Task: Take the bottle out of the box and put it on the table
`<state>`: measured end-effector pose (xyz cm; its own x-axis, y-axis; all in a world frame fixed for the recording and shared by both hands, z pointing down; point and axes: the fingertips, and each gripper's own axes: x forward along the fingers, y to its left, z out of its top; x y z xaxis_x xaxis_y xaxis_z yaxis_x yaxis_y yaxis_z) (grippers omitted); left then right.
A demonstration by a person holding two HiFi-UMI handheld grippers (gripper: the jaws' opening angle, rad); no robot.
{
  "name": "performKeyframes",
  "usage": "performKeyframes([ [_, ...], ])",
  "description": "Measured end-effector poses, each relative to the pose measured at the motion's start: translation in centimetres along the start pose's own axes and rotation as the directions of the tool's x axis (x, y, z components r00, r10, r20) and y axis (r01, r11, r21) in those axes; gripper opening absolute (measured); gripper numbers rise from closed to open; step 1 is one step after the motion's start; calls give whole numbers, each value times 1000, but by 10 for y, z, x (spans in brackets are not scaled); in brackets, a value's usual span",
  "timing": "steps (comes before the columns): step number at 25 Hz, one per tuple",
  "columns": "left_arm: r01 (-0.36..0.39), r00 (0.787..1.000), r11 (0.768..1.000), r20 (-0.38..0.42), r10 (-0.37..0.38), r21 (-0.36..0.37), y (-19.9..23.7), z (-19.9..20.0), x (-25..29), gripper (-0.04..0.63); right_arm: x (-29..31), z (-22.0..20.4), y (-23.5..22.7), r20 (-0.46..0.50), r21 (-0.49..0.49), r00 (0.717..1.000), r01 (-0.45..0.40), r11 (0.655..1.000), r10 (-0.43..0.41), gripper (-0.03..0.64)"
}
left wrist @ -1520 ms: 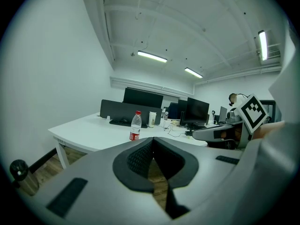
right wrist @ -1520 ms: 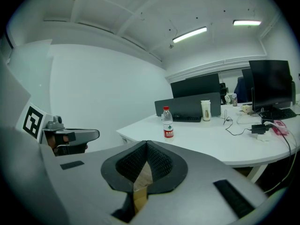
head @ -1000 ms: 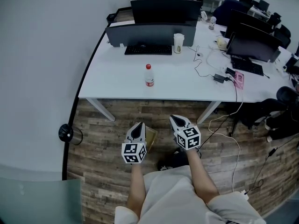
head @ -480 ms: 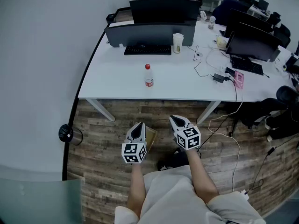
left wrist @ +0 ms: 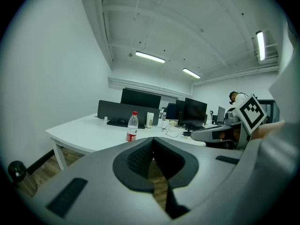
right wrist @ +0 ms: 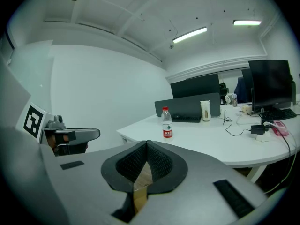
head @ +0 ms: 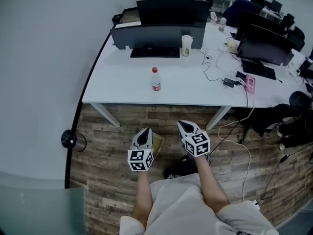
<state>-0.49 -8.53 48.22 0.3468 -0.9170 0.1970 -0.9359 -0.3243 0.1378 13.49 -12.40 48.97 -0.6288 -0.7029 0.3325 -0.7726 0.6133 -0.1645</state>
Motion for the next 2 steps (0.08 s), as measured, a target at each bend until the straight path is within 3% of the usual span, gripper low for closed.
performKeyframes([
  [2, 0, 1000, 1000, 2, 0, -5, 0, 0, 1, 15, 0, 0, -1, -1, -2, 1000, 0, 1000, 0, 40],
])
